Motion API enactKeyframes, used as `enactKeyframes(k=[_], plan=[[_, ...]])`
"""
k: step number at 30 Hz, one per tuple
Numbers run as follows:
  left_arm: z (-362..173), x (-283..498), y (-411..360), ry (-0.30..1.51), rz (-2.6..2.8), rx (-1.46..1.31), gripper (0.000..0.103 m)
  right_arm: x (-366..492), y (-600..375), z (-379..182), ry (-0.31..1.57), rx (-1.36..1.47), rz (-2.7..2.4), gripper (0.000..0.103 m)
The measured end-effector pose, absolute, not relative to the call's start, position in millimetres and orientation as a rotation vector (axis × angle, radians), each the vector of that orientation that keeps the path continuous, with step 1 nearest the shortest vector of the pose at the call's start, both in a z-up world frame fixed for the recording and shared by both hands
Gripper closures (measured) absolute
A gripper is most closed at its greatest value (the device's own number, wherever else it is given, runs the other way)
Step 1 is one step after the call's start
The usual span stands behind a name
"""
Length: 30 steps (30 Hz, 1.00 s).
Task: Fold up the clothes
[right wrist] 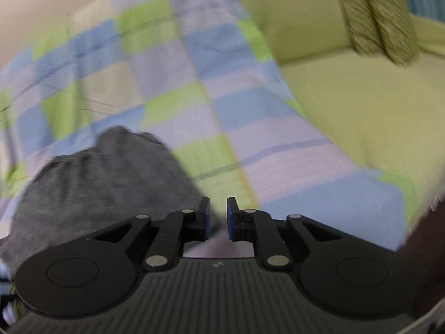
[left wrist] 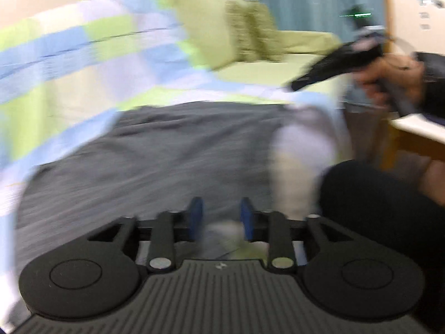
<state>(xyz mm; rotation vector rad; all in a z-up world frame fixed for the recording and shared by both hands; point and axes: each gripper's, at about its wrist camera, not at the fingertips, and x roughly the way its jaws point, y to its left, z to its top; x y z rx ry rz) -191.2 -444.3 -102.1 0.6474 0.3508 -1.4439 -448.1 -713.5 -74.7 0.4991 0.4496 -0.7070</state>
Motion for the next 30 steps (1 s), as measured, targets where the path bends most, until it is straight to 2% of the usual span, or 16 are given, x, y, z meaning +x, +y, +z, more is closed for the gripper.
enactKeyframes(k=[6, 10, 13, 16, 20, 26, 30], plan=[[-109, -113, -393, 0.402, -1.163, 0.648, 0.062, -384, -644, -79, 0.513, 0.394, -0.401, 0.075], [-108, -80, -356, 0.420, -1.065, 0.603, 0.057, -348, -628, -99, 0.628, 0.404, -0.365, 0.074], [-109, -58, -334, 0.414, -1.041, 0.594, 0.052, -334, -614, -86, 0.618, 0.352, -0.392, 0.074], [-118, -30, -316, 0.464, -1.046, 0.567, 0.050, -306, -581, -66, 0.593, 0.219, -0.352, 0.073], [-124, -10, -300, 0.480, -1.062, 0.523, 0.050, -247, -519, -57, 0.588, -0.013, -0.239, 0.060], [-120, 5, -284, 0.415, -1.111, 0.544, 0.050, -165, -437, -71, 0.604, -0.346, -0.144, 0.061], [-110, 20, -277, 0.358, -1.146, 0.552, 0.047, -128, -398, -86, 0.628, -0.472, -0.127, 0.061]])
